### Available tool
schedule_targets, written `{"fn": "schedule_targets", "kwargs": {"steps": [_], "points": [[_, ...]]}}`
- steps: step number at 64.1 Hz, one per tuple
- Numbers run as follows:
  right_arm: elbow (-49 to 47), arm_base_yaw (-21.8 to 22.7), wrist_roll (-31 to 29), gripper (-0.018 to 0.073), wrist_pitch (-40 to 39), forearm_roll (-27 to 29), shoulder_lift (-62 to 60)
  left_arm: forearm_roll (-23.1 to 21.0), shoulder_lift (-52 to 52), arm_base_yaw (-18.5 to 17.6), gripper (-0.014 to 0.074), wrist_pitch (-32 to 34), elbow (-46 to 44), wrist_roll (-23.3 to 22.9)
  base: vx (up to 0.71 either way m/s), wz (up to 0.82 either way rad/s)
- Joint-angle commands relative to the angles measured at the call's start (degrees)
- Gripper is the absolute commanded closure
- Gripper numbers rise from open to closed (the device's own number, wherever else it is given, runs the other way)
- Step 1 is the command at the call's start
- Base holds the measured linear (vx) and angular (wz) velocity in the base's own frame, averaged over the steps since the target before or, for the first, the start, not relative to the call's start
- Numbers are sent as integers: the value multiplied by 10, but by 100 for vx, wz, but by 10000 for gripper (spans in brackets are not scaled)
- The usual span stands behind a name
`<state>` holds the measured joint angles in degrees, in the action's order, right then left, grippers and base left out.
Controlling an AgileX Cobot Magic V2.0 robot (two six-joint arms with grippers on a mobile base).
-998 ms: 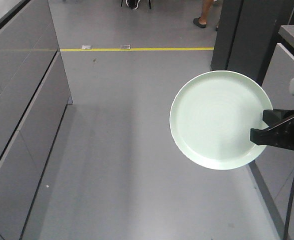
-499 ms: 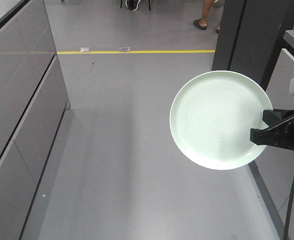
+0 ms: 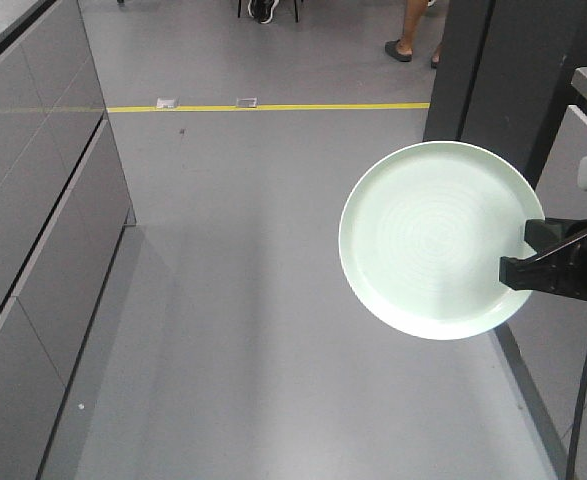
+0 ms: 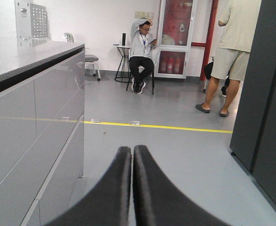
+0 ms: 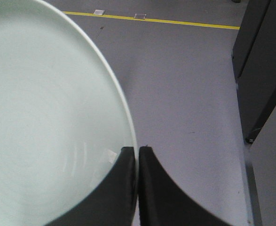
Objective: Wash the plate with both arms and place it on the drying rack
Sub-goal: 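Continue driving down the aisle with the plate held in the right gripper, then turn the base toward the counter with the potted plant and sink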
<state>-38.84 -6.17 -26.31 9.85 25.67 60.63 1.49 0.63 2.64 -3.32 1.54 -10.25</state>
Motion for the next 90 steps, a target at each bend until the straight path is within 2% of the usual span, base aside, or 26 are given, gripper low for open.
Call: {"fn": "schedule_targets", "kwargs": {"steps": [1,64,90], "points": [[-17,2,-1,568,-39,3,-11,-3,9,-4,601,44,8,0,9,-1],[-17,2,-1,568,-39,3,-11,-3,9,-4,601,44,8,0,8,-2],[-17,2,-1,568,-39,3,-11,-3,9,-4,601,44,8,0,10,-21]]}}
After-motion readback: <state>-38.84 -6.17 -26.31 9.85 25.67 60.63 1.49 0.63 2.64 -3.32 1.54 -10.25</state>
